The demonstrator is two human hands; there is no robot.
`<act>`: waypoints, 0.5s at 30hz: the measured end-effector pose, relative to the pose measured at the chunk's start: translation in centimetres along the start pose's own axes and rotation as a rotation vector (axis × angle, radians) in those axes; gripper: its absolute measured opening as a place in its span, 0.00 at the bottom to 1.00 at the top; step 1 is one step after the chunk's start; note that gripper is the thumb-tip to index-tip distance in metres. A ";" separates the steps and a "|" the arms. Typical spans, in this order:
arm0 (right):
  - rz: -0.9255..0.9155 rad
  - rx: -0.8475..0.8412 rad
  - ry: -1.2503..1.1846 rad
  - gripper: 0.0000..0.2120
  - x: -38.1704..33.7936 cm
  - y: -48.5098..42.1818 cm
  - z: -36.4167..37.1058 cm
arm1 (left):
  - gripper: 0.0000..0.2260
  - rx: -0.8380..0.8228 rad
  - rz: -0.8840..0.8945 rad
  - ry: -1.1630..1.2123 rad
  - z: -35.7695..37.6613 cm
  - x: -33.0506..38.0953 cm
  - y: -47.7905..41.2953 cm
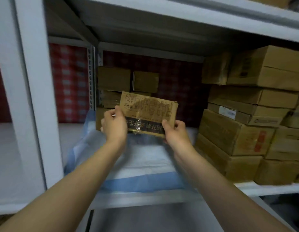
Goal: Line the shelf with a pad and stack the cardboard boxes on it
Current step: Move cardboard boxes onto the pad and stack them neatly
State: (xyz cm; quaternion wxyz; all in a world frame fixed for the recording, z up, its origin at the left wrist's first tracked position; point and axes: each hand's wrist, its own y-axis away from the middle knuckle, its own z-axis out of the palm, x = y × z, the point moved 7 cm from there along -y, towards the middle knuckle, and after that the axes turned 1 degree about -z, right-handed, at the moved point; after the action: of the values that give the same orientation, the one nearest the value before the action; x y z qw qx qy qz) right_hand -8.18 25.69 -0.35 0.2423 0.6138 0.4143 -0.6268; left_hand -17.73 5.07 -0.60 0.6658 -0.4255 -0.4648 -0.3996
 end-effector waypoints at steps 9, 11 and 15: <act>0.099 -0.167 0.062 0.31 2.3 -1.4 7.7 | 0.24 -0.109 -0.098 -0.188 -5.1 -0.8 -2.1; 0.125 -0.180 0.090 0.36 3.8 -2.3 8.2 | 0.29 -0.203 -0.182 -0.180 -4.8 -2.3 -1.6; 0.121 -0.187 0.120 0.29 3.1 -1.4 7.9 | 0.24 -0.183 -0.161 -0.305 -4.7 -2.9 -1.0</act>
State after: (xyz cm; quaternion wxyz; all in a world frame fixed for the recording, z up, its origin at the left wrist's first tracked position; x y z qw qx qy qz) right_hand -14.26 20.60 -3.77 0.3109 0.6486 0.4470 -0.5318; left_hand -18.11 0.78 -4.19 0.5118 -0.5013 -0.5547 -0.4231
